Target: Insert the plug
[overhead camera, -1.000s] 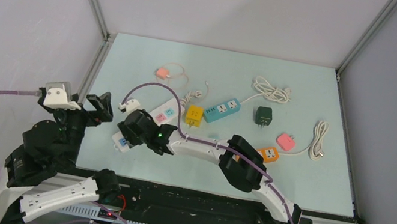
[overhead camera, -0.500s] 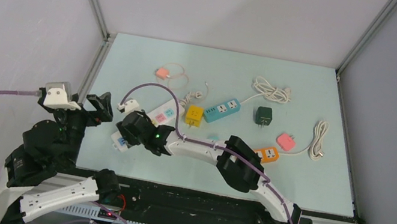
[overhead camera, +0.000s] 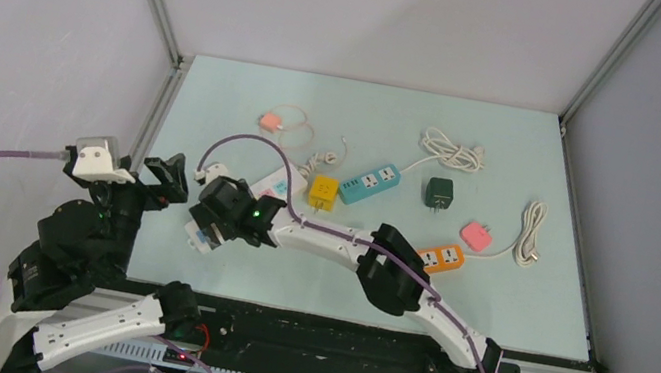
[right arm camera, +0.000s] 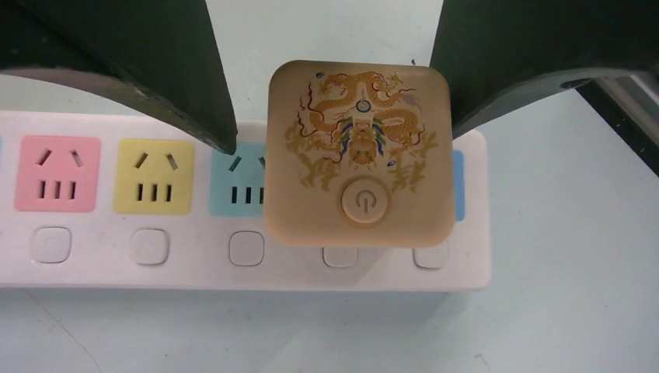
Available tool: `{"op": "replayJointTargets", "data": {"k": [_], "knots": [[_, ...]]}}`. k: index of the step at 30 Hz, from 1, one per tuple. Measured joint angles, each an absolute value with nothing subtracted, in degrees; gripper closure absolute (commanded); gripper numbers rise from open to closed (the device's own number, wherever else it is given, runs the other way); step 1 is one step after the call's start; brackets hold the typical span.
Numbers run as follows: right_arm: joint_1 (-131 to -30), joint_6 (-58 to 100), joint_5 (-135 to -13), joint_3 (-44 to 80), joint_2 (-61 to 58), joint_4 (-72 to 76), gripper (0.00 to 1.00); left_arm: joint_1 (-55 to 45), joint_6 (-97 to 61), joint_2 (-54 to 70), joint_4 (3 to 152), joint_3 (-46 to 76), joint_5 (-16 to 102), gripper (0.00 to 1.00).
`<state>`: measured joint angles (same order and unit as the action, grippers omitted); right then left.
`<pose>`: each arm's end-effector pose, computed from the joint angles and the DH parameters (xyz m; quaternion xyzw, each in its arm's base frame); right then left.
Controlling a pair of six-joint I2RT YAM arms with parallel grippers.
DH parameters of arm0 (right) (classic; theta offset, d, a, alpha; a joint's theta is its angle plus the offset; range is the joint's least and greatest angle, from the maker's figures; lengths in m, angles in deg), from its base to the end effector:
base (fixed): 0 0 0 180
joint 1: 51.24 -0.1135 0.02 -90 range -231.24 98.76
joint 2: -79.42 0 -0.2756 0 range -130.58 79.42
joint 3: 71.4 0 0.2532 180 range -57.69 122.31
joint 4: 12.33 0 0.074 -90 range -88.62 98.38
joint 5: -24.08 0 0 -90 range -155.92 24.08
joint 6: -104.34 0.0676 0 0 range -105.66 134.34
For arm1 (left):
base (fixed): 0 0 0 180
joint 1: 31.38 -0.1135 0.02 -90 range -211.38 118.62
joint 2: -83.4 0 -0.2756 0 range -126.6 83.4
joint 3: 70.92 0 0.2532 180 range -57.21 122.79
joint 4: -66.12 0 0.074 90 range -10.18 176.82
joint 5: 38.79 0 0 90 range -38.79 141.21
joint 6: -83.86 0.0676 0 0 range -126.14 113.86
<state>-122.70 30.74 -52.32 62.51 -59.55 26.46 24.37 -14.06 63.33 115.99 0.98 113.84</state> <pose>0.1998 0.5457 0.1753 -0.3811 0.8315 0.1916 0.3559 0.0624 0.0151 0.4107 -0.1010 0.6942 -0.0172 0.7124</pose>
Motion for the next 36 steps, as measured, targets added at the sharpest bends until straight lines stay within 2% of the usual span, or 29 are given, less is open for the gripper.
{"op": "replayJointTargets", "data": {"k": [1, 5, 10, 16, 21, 26, 31, 36], "knots": [[-122.5, 30.3, -52.5, 64.9, -60.5, 29.0, 0.01, 24.4, -14.1, 63.3, 116.0, 1.0, 113.8, 0.02], [-121.9, 29.9, -54.0, 70.5, -60.8, 35.0, 0.01, 24.4, -14.1, 63.3, 116.0, 1.0, 113.5, 0.02], [-121.1, 30.3, -55.5, 69.0, -58.4, 36.4, 0.01, 24.4, -14.3, 63.3, 116.0, 1.0, 112.6, 0.02], [-120.6, 32.0, -57.8, 52.5, -46.9, 33.7, 0.11, 24.4, -14.8, 62.5, 116.0, 1.0, 110.6, 0.02], [-118.6, 35.0, -59.1, 34.5, -31.8, 29.1, 0.12, 24.4, -15.7, 59.7, 116.0, 1.1, 107.7, 0.02], [-114.3, 38.4, -58.4, 24.4, -20.6, 26.6, 0.18, 24.4, -18.5, 55.6, 115.9, 1.0, 103.7, 0.02], [-108.5, 43.0, -57.0, 18.1, -16.4, 27.4, 0.19, 23.1, -25.4, 49.9, 115.2, -1.7, 98.3, 0.02], [-103.0, 46.4, -55.6, 13.1, -16.2, 30.8, 0.19, 17.1, -32.2, 38.9, 113.2, -7.4, 87.8, 0.02]]}}
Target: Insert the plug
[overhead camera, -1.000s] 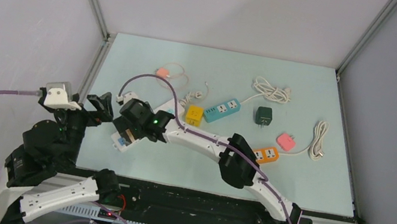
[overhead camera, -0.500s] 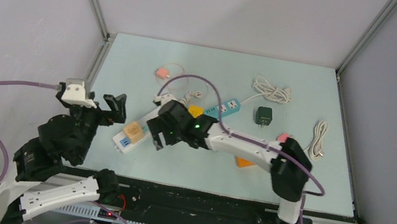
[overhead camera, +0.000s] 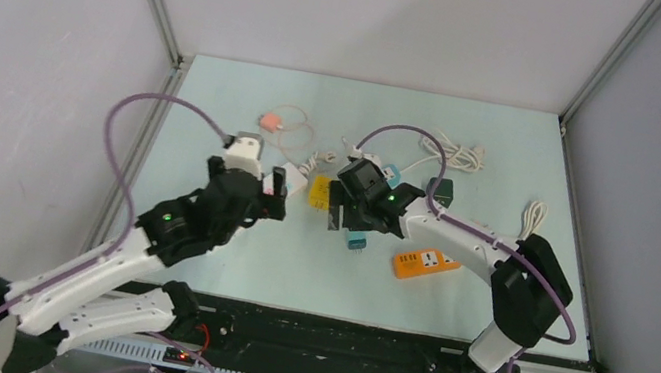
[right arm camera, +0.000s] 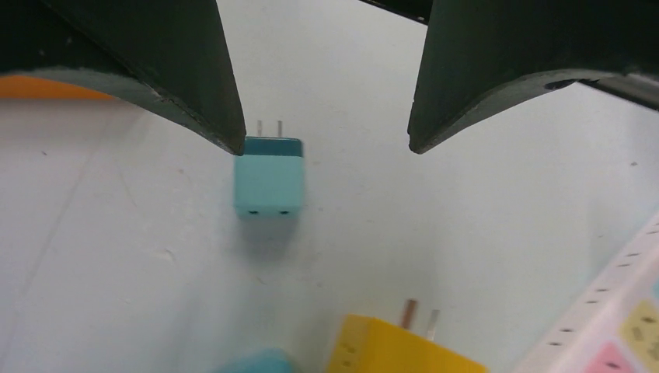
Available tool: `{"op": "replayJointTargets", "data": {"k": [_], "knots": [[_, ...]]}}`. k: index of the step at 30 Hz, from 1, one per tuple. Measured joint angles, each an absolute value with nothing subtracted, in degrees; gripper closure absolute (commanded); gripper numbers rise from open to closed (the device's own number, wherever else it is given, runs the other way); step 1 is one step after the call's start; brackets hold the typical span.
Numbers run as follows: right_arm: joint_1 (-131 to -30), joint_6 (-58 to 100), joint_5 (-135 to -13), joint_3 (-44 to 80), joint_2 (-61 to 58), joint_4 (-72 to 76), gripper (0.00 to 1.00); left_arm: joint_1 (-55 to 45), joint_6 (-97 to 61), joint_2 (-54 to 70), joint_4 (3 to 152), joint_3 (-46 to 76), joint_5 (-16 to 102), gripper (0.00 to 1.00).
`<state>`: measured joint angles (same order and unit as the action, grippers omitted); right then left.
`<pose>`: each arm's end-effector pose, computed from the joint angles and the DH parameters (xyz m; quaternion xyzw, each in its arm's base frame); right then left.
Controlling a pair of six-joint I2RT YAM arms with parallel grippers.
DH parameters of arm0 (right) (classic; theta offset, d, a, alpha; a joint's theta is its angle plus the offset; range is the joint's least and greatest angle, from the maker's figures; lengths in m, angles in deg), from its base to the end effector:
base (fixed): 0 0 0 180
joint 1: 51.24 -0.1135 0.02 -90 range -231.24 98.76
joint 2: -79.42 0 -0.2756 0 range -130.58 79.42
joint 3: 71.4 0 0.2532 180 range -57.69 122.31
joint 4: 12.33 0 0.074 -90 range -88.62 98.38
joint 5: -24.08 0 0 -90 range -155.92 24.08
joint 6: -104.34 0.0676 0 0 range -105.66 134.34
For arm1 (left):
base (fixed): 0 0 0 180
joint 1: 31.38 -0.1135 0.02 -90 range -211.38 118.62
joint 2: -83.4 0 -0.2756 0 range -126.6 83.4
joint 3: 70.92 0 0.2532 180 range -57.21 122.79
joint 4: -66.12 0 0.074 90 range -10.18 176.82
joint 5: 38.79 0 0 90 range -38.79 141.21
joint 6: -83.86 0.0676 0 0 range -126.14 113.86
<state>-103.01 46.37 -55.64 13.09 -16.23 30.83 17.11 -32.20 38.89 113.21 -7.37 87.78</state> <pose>0.2431 0.2891 0.2246 -0.1355 0.9388 0.1403 0.2841 0.1468 -0.1051 0.3290 -0.0001 0.8300 -0.0819 0.5518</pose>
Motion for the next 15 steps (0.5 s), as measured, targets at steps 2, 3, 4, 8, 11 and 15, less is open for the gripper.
{"op": "replayJointTargets", "data": {"k": [2, 3, 4, 8, 11, 15], "knots": [[-101.8, 46.7, -55.4, 12.2, -16.3, 31.7, 0.19, 15.4, -33.8, 35.0, 112.0, -9.7, 83.6, 0.02], [-101.4, 46.7, -55.4, 12.0, -16.4, 32.0, 0.19, 14.6, -34.6, 33.6, 111.6, -10.9, 81.7, 0.02], [-101.1, 46.7, -55.5, 12.0, -16.5, 32.1, 0.20, 13.7, -35.0, 32.7, 111.2, -11.7, 80.0, 0.02], [-99.4, 45.8, -57.6, 12.0, -16.7, 31.7, 0.20, 9.0, -36.9, 31.2, 109.2, -13.2, 74.1, 0.02], [-97.8, 45.2, -60.0, 11.9, -16.7, 29.3, 0.20, 4.6, -37.9, 30.8, 107.3, -13.3, 71.4, 0.02], [-96.1, 45.9, -62.2, 12.6, -17.2, 25.7, 0.17, 0.9, -38.8, 30.2, 105.5, -13.3, 68.8, 0.02]]}}
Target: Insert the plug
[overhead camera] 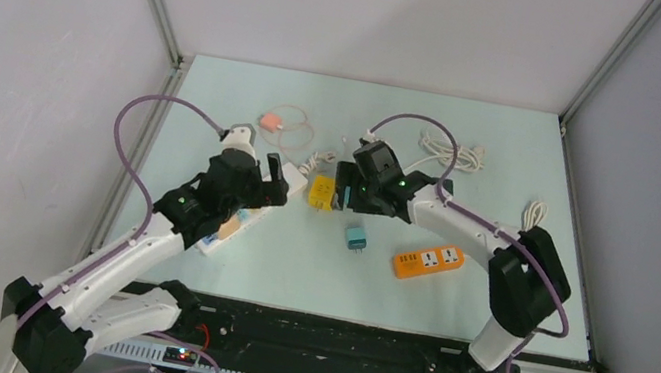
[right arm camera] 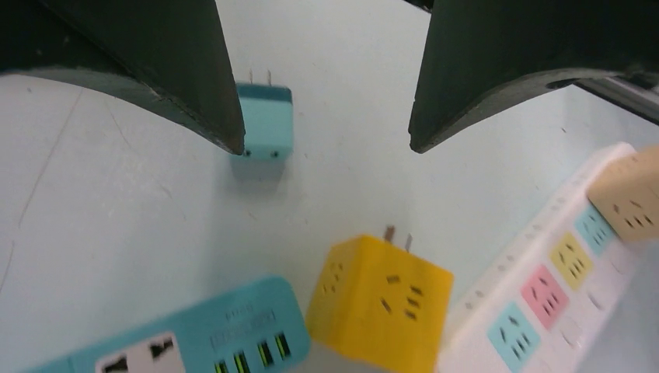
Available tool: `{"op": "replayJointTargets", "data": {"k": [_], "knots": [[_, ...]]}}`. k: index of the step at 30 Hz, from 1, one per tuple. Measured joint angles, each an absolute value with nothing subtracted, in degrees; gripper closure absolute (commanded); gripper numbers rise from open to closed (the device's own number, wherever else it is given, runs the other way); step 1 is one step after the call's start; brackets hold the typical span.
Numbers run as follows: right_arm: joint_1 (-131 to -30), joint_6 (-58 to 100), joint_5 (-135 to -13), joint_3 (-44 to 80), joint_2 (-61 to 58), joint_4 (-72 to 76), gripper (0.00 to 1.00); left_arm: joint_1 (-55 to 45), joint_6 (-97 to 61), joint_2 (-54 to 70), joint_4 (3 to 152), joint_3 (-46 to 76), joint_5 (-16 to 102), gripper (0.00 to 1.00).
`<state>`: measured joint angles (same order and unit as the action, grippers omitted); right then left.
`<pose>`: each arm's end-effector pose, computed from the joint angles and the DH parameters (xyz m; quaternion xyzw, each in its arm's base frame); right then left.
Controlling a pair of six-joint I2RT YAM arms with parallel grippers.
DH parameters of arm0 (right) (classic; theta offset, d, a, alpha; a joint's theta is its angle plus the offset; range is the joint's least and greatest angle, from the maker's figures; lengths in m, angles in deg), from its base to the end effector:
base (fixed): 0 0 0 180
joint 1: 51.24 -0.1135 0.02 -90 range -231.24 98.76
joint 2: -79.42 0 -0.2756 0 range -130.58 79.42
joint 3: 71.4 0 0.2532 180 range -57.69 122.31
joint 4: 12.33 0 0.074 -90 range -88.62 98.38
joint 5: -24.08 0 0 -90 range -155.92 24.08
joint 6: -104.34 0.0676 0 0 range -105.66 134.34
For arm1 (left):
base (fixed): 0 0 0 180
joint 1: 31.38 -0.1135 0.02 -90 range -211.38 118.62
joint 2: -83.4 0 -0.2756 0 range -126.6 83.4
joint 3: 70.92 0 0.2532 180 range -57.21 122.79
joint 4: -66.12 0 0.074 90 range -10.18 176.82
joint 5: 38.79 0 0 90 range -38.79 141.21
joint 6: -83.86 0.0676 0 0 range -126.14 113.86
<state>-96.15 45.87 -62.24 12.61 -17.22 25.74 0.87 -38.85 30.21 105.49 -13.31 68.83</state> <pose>0.2782 0.2712 0.2224 -0.0989 0.9361 0.1842 0.2828 0.1976 -0.1005 0.2744 -0.0743 0.8761 -0.1307 0.4582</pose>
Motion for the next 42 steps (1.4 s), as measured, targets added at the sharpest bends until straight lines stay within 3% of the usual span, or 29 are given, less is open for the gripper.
{"op": "replayJointTargets", "data": {"k": [10, 17, 25, 29, 31, 33, 36, 42], "knots": [[-99.9, 54.2, -51.8, 40.1, -36.8, 35.4, 0.11, -1.0, -40.8, 35.9, 104.4, -15.6, 72.2, 0.02], [-101.3, 59.8, -46.9, 43.2, -40.8, 40.2, 0.11, -1.3, -40.7, 44.5, 104.4, -16.9, 76.5, 0.02], [-100.7, 59.5, -47.3, 49.7, -48.7, 43.2, 0.16, -1.4, -40.6, 45.4, 104.4, -17.2, 76.7, 0.02], [-101.1, 59.3, -47.3, 50.2, -49.7, 44.2, 0.24, -1.4, -40.6, 45.3, 104.5, -18.1, 76.2, 0.02], [-101.3, 59.2, -47.3, 50.4, -49.7, 44.5, 0.34, -1.4, -40.6, 45.3, 104.7, -18.5, 75.8, 0.02], [-101.4, 59.1, -47.4, 50.6, -49.7, 44.6, 0.52, -1.5, -40.2, 45.3, 104.9, -18.6, 75.4, 0.02], [-101.4, 58.7, -47.3, 50.7, -49.7, 44.6, 0.64, -1.5, -39.6, 46.0, 105.5, -18.6, 74.9, 0.02], [-101.6, 56.7, -48.1, 46.3, -46.9, 41.4, 0.67, -1.7, -38.5, 47.1, 106.1, -18.6, 72.5, 0.02]]}}
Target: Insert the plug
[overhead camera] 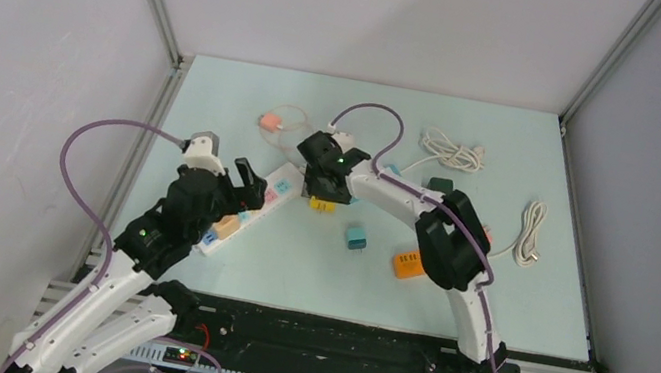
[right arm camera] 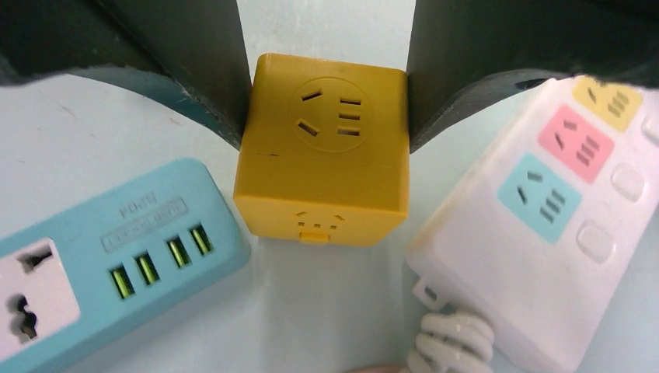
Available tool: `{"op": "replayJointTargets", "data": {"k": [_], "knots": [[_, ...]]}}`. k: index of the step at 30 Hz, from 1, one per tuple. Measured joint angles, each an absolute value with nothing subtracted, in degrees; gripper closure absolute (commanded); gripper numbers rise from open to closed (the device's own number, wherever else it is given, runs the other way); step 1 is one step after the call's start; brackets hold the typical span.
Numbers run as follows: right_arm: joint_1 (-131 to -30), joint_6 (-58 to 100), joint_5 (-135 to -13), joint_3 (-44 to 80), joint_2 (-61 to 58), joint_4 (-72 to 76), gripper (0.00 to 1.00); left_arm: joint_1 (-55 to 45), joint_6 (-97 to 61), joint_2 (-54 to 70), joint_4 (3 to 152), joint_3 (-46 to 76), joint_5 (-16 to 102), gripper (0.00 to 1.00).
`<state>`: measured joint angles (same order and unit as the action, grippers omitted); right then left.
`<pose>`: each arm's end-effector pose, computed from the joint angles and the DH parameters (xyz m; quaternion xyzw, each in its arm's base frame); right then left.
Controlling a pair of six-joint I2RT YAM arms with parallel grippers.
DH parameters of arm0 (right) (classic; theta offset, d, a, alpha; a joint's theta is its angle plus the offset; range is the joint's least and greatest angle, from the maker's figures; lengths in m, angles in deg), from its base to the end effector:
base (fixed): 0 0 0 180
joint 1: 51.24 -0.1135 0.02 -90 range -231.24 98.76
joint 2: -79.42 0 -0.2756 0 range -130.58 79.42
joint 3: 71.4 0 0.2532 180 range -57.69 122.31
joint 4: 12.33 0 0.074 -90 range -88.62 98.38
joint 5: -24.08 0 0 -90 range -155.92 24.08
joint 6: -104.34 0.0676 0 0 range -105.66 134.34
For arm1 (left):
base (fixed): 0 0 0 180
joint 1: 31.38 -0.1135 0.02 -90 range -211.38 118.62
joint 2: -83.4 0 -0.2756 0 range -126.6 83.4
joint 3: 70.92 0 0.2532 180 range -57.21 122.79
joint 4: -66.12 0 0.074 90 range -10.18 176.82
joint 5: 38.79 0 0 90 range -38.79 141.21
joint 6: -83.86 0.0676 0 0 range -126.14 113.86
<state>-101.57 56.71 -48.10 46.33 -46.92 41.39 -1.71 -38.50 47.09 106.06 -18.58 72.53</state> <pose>0.3338 0.3701 0.1751 -0.0296 0.9595 0.0671 0.2719 0.1568 -0.0611 0.2911 -0.1202 0.8212 -0.1432 0.5392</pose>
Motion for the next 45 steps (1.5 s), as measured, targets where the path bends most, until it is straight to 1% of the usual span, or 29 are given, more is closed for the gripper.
{"op": "replayJointTargets", "data": {"k": [3, 9, 14, 20, 23, 29, 36, 39, 45], "knots": [[-101.8, 54.5, -49.7, 38.9, -41.1, 36.8, 0.68, -1.8, -38.2, 47.1, 106.1, -18.6, 70.4, 0.02], [-101.7, 48.7, -58.8, 22.6, -23.9, 23.4, 0.67, -2.4, -38.0, 47.7, 107.5, -17.2, 64.3, 0.02], [-101.3, 45.5, -67.4, 17.4, -13.6, 16.1, 0.67, -2.7, -36.5, 47.7, 107.4, -13.6, 54.8, 0.02], [-98.5, 46.9, -78.5, 13.5, -5.1, 8.1, 0.65, -2.7, -36.0, 47.9, 106.8, -9.8, 42.5, 0.02], [-96.9, 49.5, -84.1, 12.0, -2.4, 2.8, 0.64, -2.8, -37.1, 47.9, 105.3, -8.7, 37.3, 0.06], [-95.8, 54.2, -94.0, 11.3, 0.2, -6.4, 0.62, -3.0, -42.1, 47.1, 97.8, -8.5, 29.1, 0.11], [-94.9, 60.1, -107.0, 10.5, 0.4, -17.2, 0.60, -5.4, -50.2, 47.1, 84.7, -11.4, 23.1, 0.12], [-94.0, 63.4, -111.2, 10.0, 0.4, -22.4, 0.60, -6.6, -53.2, 47.3, 80.9, -12.6, 21.2, 0.12], [-93.5, 67.2, -114.4, 8.9, 0.4, -27.8, 0.57, -6.8, -57.2, 47.8, 76.4, -14.5, 18.7, 0.15]]}}
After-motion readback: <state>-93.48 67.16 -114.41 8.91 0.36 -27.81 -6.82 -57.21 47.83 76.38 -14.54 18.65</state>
